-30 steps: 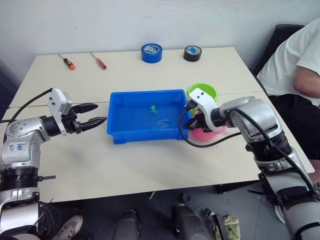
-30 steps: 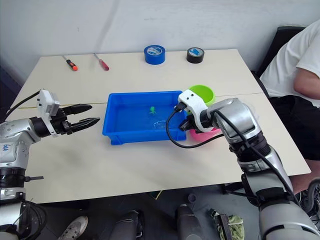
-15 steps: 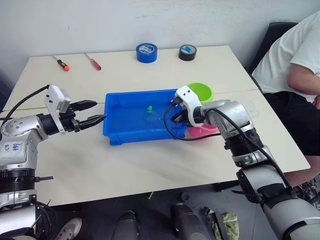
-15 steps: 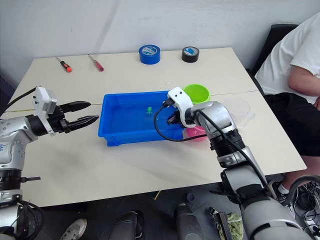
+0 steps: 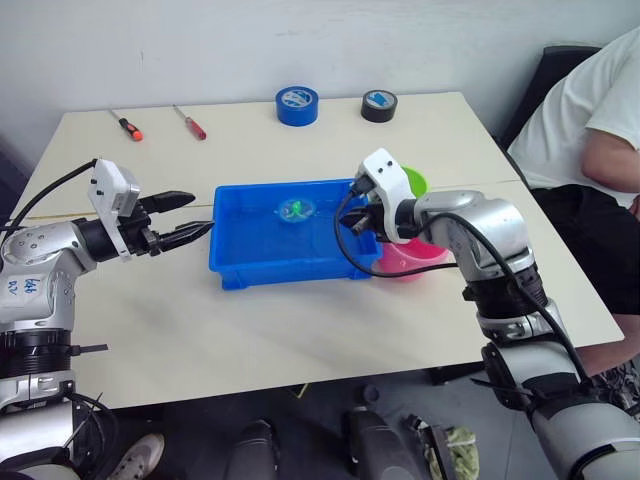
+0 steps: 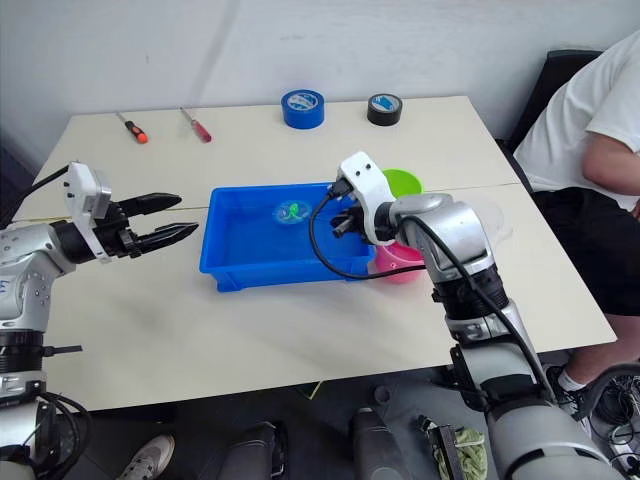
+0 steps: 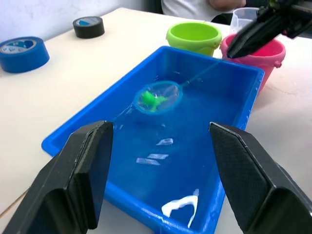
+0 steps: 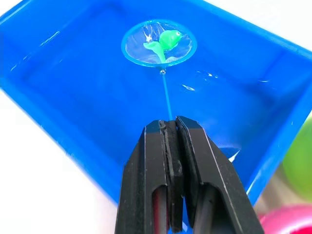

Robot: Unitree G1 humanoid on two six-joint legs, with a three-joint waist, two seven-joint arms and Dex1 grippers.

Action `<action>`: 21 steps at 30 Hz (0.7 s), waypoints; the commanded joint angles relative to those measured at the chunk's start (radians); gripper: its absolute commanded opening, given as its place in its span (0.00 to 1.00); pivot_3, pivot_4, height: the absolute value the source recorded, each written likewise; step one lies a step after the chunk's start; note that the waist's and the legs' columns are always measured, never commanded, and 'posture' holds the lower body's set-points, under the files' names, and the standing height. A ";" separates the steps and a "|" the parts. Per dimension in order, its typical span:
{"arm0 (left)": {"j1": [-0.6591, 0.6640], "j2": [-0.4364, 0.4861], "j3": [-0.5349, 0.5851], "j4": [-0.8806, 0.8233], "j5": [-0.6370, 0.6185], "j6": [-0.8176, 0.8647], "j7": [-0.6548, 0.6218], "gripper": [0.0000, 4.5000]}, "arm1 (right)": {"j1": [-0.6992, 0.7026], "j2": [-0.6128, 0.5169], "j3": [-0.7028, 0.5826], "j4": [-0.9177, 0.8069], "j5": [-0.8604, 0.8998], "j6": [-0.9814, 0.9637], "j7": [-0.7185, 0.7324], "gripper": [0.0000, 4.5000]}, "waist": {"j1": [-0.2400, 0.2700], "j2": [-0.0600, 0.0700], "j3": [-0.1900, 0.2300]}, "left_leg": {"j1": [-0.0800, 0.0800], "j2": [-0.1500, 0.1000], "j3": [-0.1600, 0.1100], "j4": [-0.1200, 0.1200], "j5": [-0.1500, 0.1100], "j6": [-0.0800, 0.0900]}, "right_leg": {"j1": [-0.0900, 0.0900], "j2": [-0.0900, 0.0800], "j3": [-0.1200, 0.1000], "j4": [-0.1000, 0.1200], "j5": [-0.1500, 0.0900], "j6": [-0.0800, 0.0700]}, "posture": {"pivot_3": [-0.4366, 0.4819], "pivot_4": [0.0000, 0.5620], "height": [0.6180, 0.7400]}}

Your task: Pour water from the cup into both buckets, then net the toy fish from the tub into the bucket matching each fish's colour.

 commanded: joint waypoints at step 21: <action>-0.210 -0.030 -0.073 0.201 0.024 -0.091 -0.082 0.77 | 0.066 -0.301 -0.237 -0.077 0.064 -0.187 0.037 0.00 | 0.018 0.000 0.000 | -0.001 -0.001 0.000 -0.001 0.000 0.001 | 0.001 0.000 0.000 -0.004 0.001 0.001 | 0.48 0.27 0.95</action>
